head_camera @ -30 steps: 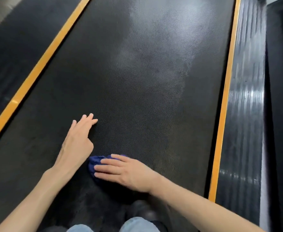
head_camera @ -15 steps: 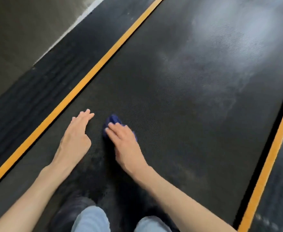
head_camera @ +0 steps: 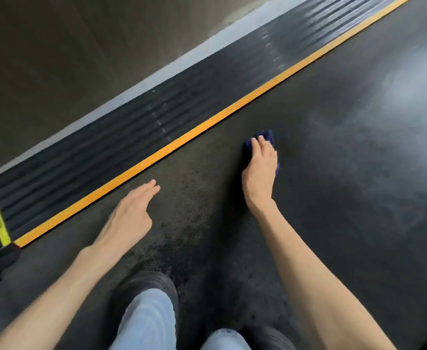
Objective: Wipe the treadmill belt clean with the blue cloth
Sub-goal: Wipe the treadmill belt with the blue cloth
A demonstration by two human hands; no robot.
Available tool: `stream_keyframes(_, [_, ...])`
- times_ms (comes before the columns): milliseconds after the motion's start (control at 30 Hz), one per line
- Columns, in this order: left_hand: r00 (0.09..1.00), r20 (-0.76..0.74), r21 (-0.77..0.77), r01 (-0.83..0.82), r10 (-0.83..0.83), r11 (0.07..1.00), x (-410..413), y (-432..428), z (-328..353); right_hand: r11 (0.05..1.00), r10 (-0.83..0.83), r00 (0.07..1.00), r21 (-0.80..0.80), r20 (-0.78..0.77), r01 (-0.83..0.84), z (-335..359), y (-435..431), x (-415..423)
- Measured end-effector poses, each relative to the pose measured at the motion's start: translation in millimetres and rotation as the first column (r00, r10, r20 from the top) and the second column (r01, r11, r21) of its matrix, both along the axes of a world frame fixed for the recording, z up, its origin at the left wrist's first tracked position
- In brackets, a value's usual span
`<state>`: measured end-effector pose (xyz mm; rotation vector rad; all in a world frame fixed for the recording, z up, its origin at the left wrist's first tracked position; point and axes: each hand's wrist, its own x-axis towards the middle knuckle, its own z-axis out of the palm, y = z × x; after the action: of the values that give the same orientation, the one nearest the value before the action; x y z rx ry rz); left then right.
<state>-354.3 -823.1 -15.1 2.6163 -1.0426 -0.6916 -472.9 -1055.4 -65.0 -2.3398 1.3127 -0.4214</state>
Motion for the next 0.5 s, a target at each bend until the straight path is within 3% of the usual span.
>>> stream_keyframes(67, [0.999, 0.030, 0.041, -0.032, 0.031, 0.999, 2, 9, 1, 0.953, 0.302, 0.953, -0.001, 0.001, -0.302, -4, 46, 14])
stream_keyframes(167, [0.998, 0.034, 0.173, 0.037, -0.044, 0.984, 3, 18, 4, 0.755, 0.653, 0.756, -0.057, -0.027, -0.654, -11, 95, 20])
stream_keyframes(267, [0.989, 0.001, 0.325, 0.141, -0.150, 0.935, -4, 17, 10, 0.576, 0.804, 0.581, -0.080, -0.128, -0.814, -13, 88, 17])
stream_keyframes(333, [0.977, 0.002, 0.374, 0.197, -0.213, 0.906, -6, 17, 14, 0.589, 0.784, 0.597, -0.101, -0.172, -0.802, -11, 66, 15])
stream_keyframes(500, [0.939, -0.069, 0.443, 0.330, -0.336, 0.834, 7, 22, 13, 0.783, 0.598, 0.776, -0.061, -0.200, -0.619, -1, -1, 11])
